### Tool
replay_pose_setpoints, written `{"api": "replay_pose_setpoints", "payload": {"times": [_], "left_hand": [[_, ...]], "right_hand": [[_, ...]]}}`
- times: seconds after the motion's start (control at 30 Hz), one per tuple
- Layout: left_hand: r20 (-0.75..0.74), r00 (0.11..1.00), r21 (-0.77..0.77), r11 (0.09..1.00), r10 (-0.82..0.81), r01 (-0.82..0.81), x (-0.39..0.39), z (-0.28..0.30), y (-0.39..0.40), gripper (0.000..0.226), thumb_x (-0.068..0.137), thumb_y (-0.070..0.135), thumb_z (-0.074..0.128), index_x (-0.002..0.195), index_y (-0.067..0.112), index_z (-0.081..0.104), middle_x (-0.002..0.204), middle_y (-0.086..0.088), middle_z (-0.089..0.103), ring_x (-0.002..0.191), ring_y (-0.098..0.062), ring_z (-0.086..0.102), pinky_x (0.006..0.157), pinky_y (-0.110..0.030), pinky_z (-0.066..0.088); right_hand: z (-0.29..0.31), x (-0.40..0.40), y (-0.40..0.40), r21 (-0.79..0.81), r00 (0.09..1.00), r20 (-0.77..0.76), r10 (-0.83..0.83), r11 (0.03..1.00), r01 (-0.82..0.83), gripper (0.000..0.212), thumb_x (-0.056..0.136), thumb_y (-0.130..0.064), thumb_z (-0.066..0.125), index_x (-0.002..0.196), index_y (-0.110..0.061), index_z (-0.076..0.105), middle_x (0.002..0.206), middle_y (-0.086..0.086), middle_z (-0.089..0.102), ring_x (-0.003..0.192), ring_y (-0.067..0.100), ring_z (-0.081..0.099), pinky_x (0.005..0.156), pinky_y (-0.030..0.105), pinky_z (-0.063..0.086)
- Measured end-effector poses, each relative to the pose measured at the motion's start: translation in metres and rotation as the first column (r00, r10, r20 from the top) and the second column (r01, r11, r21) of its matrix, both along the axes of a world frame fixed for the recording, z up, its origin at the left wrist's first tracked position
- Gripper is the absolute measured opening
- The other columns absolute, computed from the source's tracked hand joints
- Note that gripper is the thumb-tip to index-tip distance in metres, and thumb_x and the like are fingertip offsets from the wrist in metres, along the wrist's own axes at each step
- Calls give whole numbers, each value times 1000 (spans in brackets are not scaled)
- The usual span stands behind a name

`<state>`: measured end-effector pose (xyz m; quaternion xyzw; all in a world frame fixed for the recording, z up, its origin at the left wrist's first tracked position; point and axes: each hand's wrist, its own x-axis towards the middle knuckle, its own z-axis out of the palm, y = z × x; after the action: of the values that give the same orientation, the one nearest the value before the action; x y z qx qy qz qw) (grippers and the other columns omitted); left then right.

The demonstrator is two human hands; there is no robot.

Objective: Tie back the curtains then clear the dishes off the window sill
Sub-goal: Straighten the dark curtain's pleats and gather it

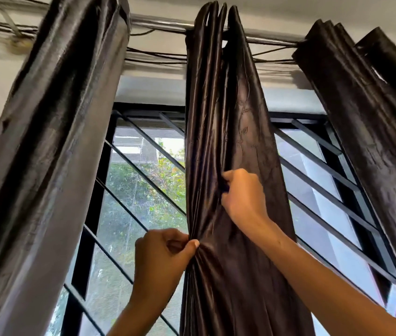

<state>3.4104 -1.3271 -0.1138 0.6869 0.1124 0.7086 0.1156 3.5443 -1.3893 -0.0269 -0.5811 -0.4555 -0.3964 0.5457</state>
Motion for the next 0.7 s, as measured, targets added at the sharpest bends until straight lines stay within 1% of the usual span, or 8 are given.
{"api": "replay_pose_setpoints", "payload": {"times": [0.07, 0.17, 0.3, 0.37, 0.43, 0.57, 0.63, 0.7], "left_hand": [[0, 1000, 18, 1000, -4, 4, 2, -1, -4, 13, 67, 13, 84, 61, 15, 72, 53, 11, 67, 53, 3, 64, 54, -5, 46], [-16, 999, 47, 998, -33, 34, 4, -1, -12, 12, 68, 13, 83, 62, 14, 73, 54, 8, 68, 53, 2, 64, 54, -10, 48], [-17, 995, 30, 994, -101, 101, 5, 0, -19, 11, 68, 14, 83, 63, 12, 73, 56, 4, 69, 56, -1, 66, 56, -11, 49], [-30, 991, 10, 991, -133, 133, 5, -1, -19, 10, 69, 17, 83, 66, 12, 74, 58, 4, 70, 59, -4, 68, 60, -17, 53], [-33, 981, -20, 981, -193, 193, 6, -1, -19, 8, 70, 18, 82, 68, 13, 75, 60, 2, 71, 63, -9, 70, 64, -23, 55], [-64, 964, -47, 966, -257, 254, 12, 1, -23, 7, 74, 19, 78, 70, 13, 76, 62, 1, 72, 64, -8, 70, 64, -22, 55], [-81, 961, -60, 964, -264, 260, 11, 1, -23, 14, 76, 25, 77, 68, 13, 76, 61, 0, 71, 66, -8, 70, 64, -27, 56], [-99, 960, -104, 962, -262, 252, 10, 3, -21, 27, 74, 37, 77, 66, 11, 75, 60, -5, 70, 67, -13, 71, 66, -33, 55]], "right_hand": [[-16, -3, -11, 23, 999, 37, 6, 1000, -7, 47, 80, -2, 60, 122, -21, 63, 102, 4, 71, 100, 27, 65, 79, 33, 53], [-43, -4, -33, 41, 981, 27, 191, 980, -192, 52, 71, 3, 60, 114, -26, 67, 101, 1, 73, 100, 26, 67, 84, 43, 56], [-88, -15, -53, -92, 978, 15, 208, 974, -206, 63, 63, -16, 54, 120, -45, 58, 111, -7, 70, 108, 20, 64, 90, 41, 54], [-105, -16, -58, -158, 988, 35, 152, 977, -145, 69, 67, -13, 52, 123, -53, 50, 112, -9, 69, 109, 19, 63, 91, 37, 52], [-113, -19, -64, -249, 990, 140, 18, 968, 18, 72, 79, -7, 53, 131, -56, 40, 115, -11, 67, 110, 17, 60, 88, 31, 50], [-112, -29, -72, -372, 956, 276, -96, 907, 198, 70, 91, -16, 44, 143, -52, 16, 122, -8, 60, 112, 20, 53, 85, 31, 42], [-111, -32, -72, -415, 942, 311, -126, 874, 254, 69, 91, -19, 47, 145, -47, 15, 115, -5, 62, 108, 21, 56, 81, 32, 43], [-114, -31, -68, -293, 883, 438, -168, 902, 317, 70, 83, -22, 61, 140, -47, 31, 101, -6, 67, 93, 19, 63, 70, 32, 46]]}}
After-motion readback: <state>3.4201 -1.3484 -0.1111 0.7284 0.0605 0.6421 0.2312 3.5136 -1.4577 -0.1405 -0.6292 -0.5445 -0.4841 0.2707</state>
